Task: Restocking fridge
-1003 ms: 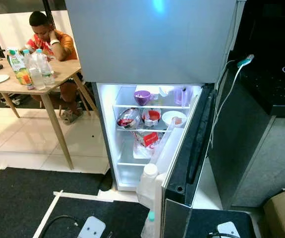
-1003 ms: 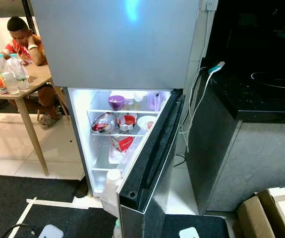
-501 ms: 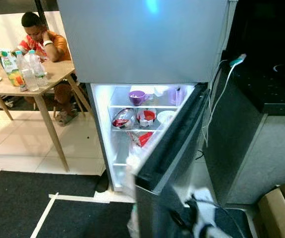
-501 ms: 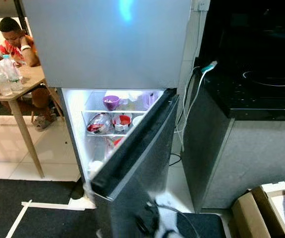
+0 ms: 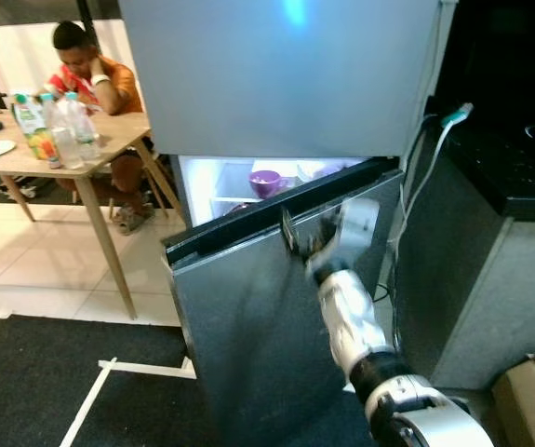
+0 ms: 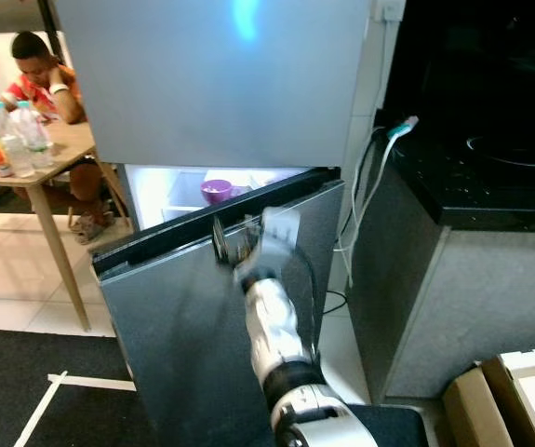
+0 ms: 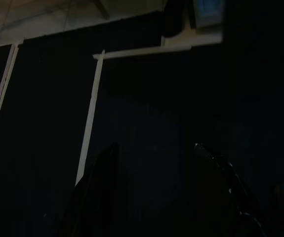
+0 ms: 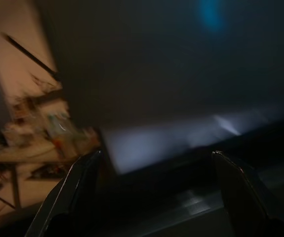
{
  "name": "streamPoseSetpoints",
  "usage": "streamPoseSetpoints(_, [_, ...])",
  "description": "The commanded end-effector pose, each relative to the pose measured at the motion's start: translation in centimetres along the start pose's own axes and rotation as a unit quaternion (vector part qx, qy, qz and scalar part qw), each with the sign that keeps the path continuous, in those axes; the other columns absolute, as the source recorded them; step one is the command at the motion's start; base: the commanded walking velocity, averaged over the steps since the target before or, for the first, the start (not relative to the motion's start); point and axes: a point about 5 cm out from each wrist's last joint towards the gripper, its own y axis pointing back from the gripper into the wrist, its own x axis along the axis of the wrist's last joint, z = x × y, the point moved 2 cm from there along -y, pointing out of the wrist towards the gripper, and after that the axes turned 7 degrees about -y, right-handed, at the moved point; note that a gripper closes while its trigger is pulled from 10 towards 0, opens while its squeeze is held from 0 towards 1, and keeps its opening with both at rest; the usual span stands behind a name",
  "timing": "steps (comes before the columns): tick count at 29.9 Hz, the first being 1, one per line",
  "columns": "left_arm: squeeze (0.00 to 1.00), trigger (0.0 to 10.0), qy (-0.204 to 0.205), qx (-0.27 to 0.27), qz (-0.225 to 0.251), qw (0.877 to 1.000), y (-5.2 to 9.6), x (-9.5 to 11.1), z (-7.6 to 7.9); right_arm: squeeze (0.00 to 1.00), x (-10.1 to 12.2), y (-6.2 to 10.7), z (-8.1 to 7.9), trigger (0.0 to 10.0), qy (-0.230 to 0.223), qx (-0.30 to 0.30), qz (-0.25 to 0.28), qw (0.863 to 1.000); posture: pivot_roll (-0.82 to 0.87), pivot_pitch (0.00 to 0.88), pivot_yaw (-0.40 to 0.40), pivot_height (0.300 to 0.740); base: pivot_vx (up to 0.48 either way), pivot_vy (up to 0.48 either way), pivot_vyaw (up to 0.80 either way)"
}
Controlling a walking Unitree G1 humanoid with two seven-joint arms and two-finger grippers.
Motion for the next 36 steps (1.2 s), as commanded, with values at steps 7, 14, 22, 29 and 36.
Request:
streamPoseSetpoints(7, [0.00,10.0,0.004,0.009,-0.016,1.000,-0.3,-0.2,-0.8,0.00,-12.1,12.1,9.4,10.0,0.099,-0.125,-0.258,0.953,0.00,0.087,0.011,0.740,0.000,0.000,0.00])
streamPoseSetpoints(14, [0.00,10.0,0.019,-0.018,-0.016,1.000,-1.6,1.4,0.3,0.00,-15.3,22.8,15.2,10.0,0.112,-0.221,-0.400,0.883,-0.02,0.090,0.024,0.740,0.000,0.000,0.00])
streamPoseSetpoints(22, [0.00,10.0,0.028,-0.048,0.017,0.998,-3.1,4.9,2.5,0.00,-16.4,28.4,16.8,10.0,0.109,-0.278,-0.464,0.834,-0.03,0.093,0.033,0.740,0.000,0.000,0.00])
streamPoseSetpoints(29, [0.00,10.0,0.006,-0.056,0.001,0.998,-3.4,5.2,3.1,0.00,-16.9,29.2,16.4,10.0,0.121,-0.247,-0.486,0.829,-0.03,0.095,0.026,0.740,0.000,0.000,0.00])
streamPoseSetpoints(36, [0.00,10.0,0.025,-0.052,0.005,0.998,-3.3,5.2,3.1,0.00,-17.0,29.1,16.2,10.0,0.117,-0.241,-0.489,0.830,-0.02,0.094,0.020,0.740,0.291,0.000,0.00])
